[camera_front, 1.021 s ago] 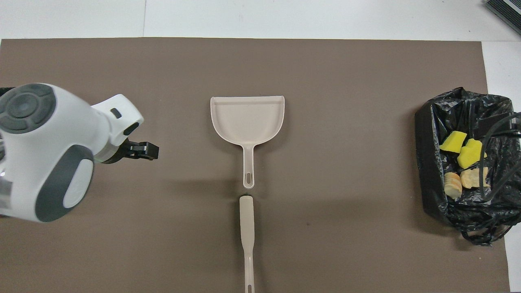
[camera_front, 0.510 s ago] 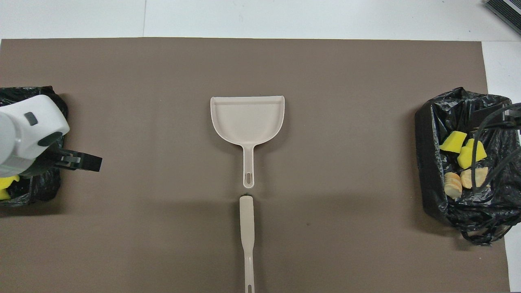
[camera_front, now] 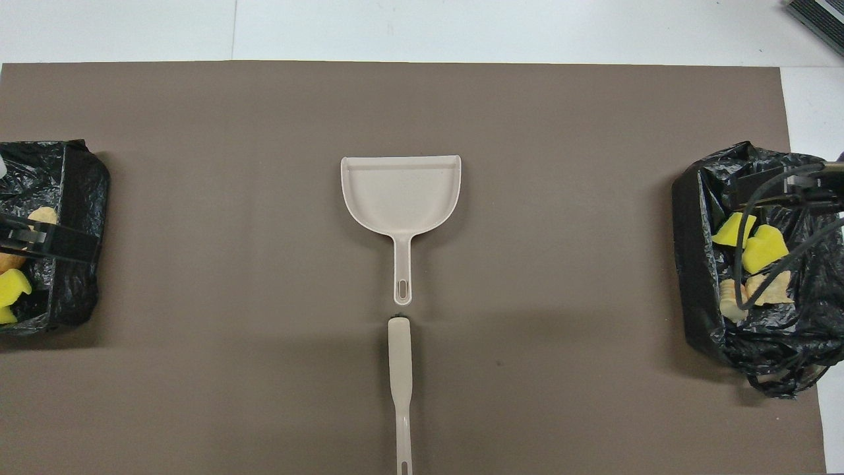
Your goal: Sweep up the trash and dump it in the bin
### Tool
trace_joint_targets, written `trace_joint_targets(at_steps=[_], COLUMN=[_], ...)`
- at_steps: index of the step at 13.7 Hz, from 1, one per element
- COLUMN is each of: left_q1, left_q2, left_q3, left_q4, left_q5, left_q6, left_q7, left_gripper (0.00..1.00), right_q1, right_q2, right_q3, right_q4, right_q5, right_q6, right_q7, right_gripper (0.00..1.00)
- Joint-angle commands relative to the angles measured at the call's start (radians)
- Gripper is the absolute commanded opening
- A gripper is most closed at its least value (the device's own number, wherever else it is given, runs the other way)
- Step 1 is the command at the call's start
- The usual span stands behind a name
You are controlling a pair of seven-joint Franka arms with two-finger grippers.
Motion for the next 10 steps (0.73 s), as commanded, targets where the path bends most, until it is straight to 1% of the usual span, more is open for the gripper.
trace_joint_targets(at_steps=[1,3,4,5,8,10], left_q1=[0.043,0.043,0.041,0.041,0.043,0.043], left_q2=[0.037,0.020,0.015,0.014,0.012,-0.009], left_q3=[-0.005,0.001,0.001,0.001,0.001,0.001], left_q4=[0.066,0.054,0.053,0.051,0.053,0.054], left_q5=[-0.046,-0.043,-0.043,-0.043,-0.040,-0.038], left_q6=[-0.040,-0.040,-0.040,-0.040,-0.037,-0.036], left_q7=[0.014,0.014,0.014,0.013,0.010,0.007], left_gripper=[1.00,1.00,1.00,1.00,1.00,1.00], right_q1=[-0.008,-0.007,0.010,0.026,0.027,0.047], right_q2=[-0.019,-0.020,-0.019,-0.019,-0.020,-0.020], right_q3=[0.007,0.007,0.005,-0.004,-0.007,-0.016], right_q4=[-0.025,-0.030,-0.030,-0.030,-0.030,-0.030], right_q5=[0.010,0.012,0.009,0.007,0.005,0.004], right_q6=[0.010,0.011,0.010,0.010,0.007,0.007], right_q7=[0.016,0.014,0.014,0.014,0.014,0.016], right_gripper=[1.00,1.00,1.00,1.00,1.00,1.00])
